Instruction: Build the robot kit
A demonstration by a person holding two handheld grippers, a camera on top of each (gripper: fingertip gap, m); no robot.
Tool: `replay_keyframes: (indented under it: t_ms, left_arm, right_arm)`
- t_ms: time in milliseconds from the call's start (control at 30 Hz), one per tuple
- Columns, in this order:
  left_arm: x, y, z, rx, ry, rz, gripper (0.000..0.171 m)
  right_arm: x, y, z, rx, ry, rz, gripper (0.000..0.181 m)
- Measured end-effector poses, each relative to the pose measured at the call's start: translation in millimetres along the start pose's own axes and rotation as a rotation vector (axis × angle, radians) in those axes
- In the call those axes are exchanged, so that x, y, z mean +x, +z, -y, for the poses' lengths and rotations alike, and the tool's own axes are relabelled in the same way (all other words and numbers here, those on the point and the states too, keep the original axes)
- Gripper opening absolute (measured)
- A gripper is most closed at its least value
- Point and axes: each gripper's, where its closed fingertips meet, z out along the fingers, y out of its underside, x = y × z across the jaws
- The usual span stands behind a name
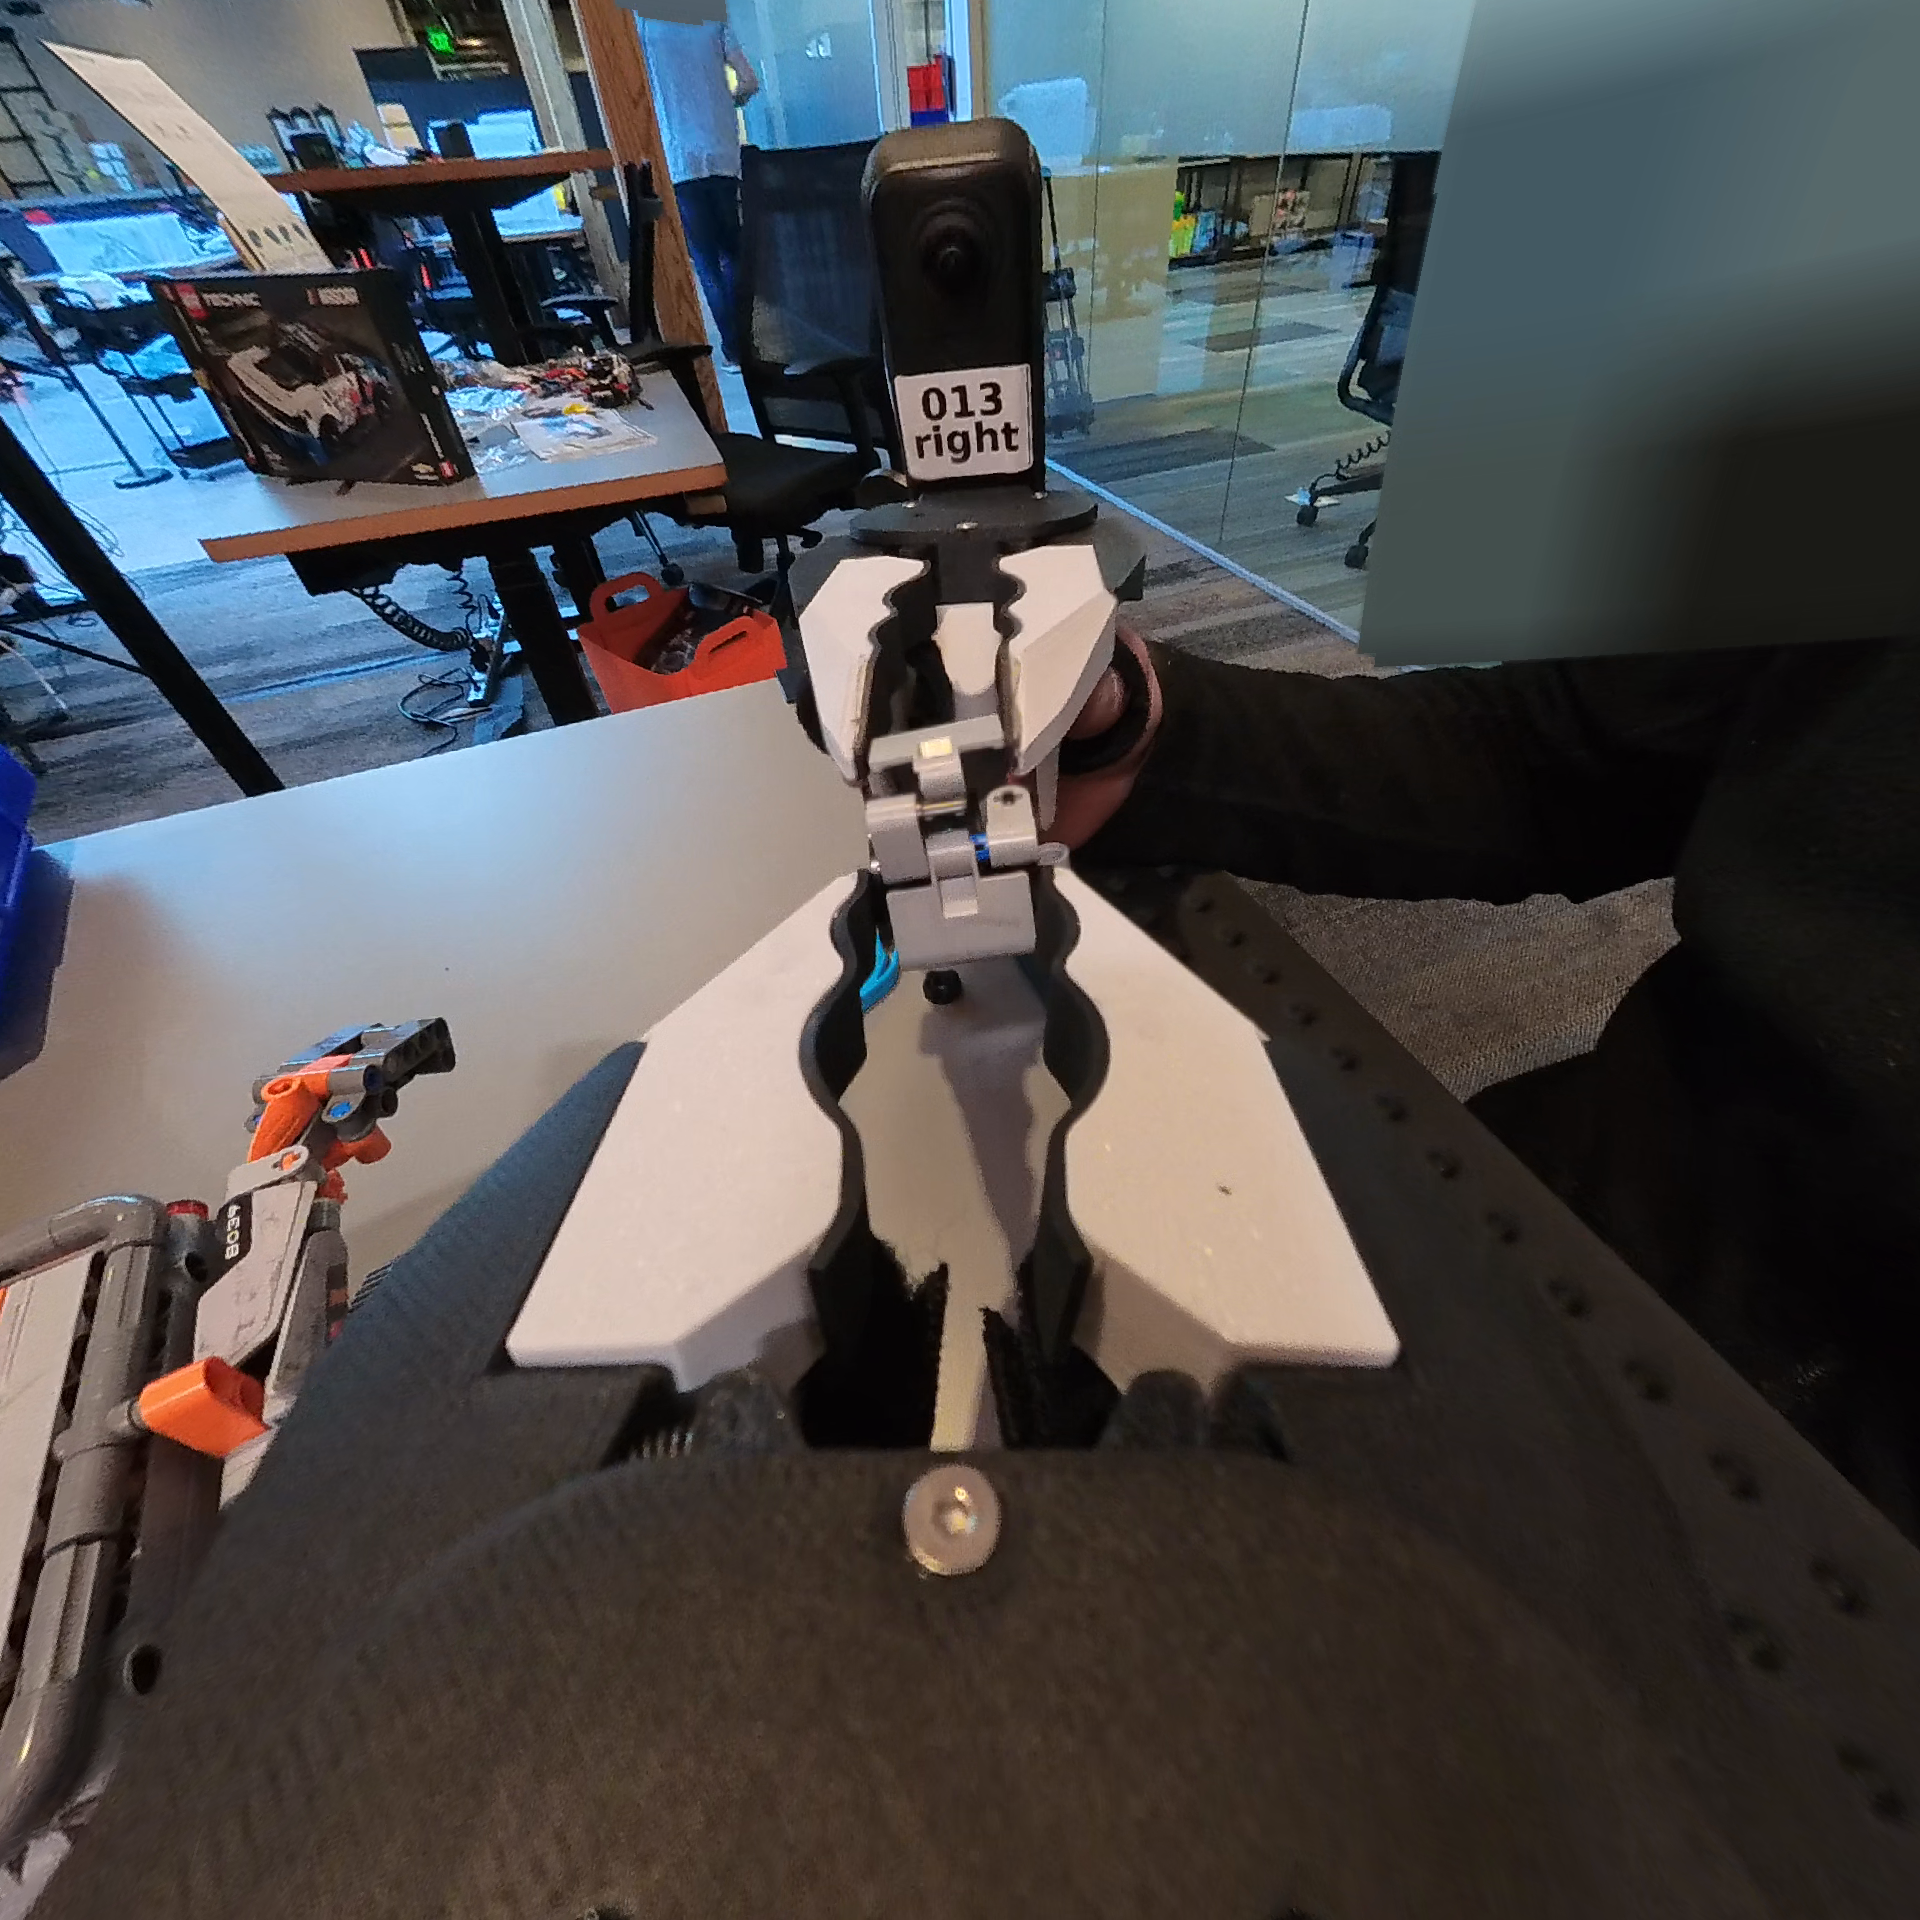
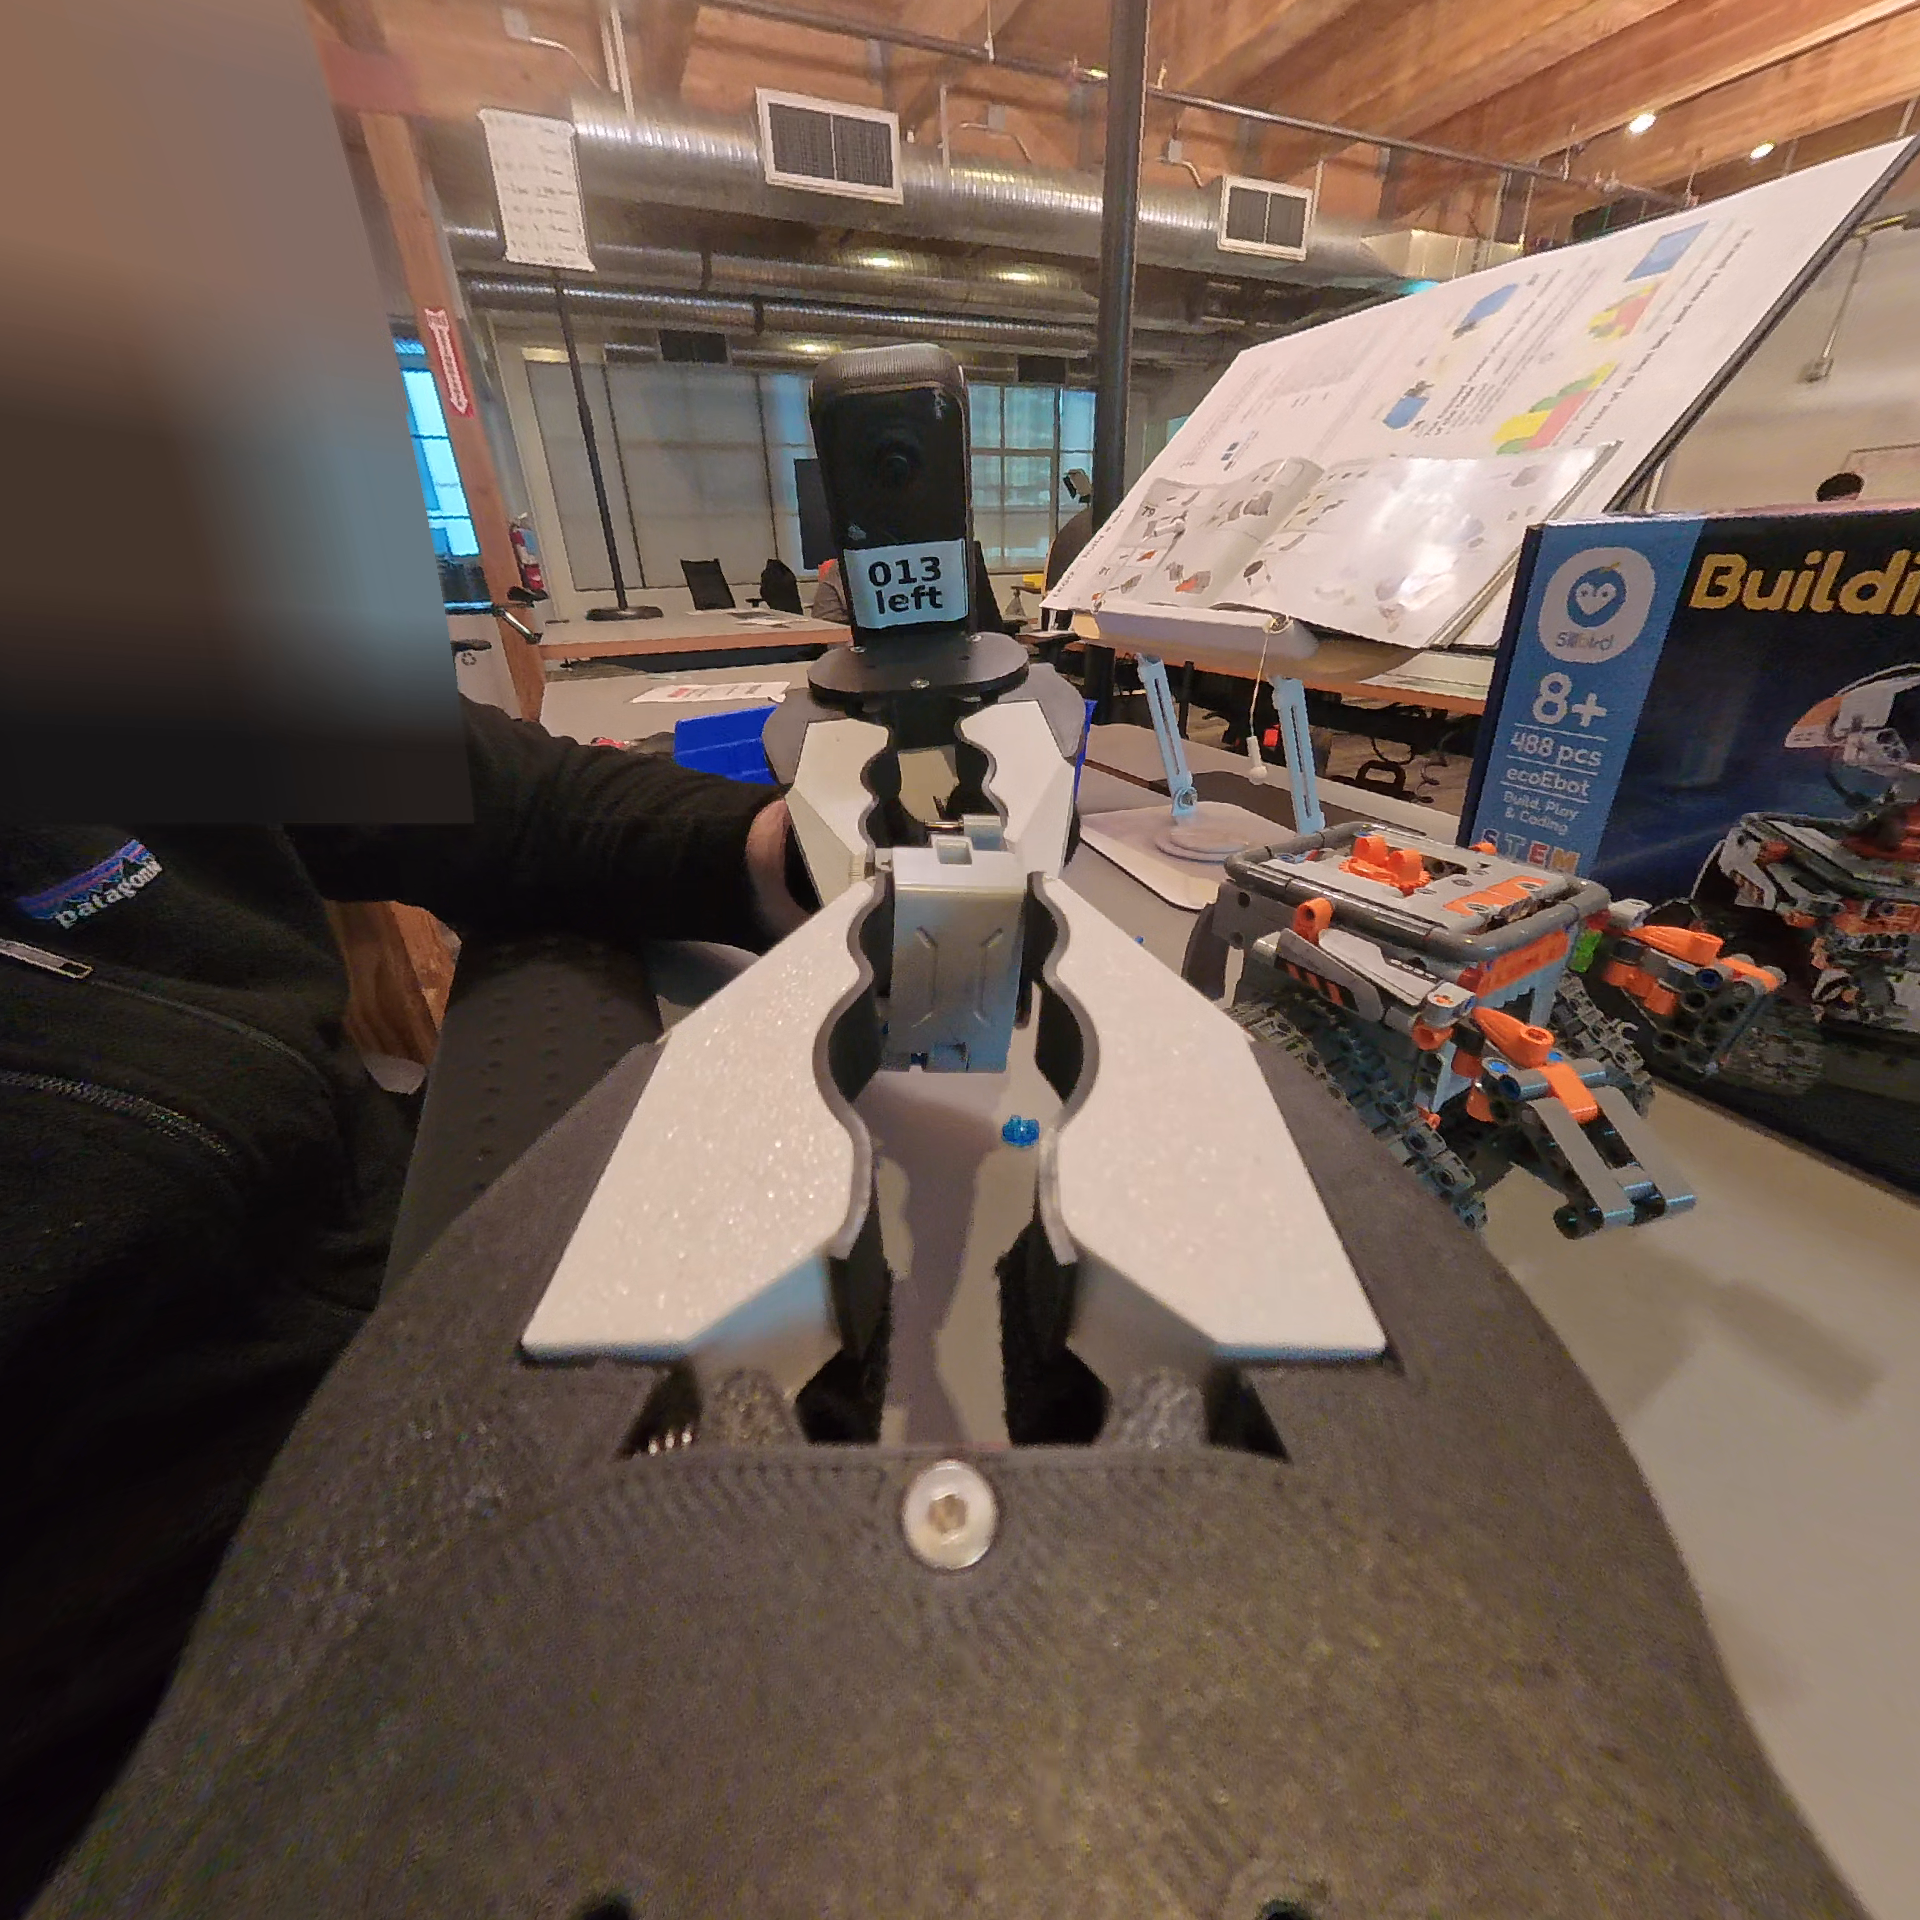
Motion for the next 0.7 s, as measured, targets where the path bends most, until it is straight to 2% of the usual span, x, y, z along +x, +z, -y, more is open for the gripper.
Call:
replay_keyframes:
  t_ms: [233,467,700]
  left_arm:
    - [-1.0,1.4,-5.3,-0.045,0.001,0.000,0.028]
    - [0.6,1.7,-10.6,-0.143,-0.004,-0.011,0.026]
    - [-2.2,0.9,-13.7,-0.183,0.020,0.007,0.025]
  right_arm:
    - [-1.3,0.9,-4.0,-0.034,-0.029,-0.004,0.022]
    - [-5.8,3.7,-7.5,-0.080,-0.092,0.000,0.022]
    - [-3.9,6.6,-5.7,-0.062,-0.013,0.000,0.022]
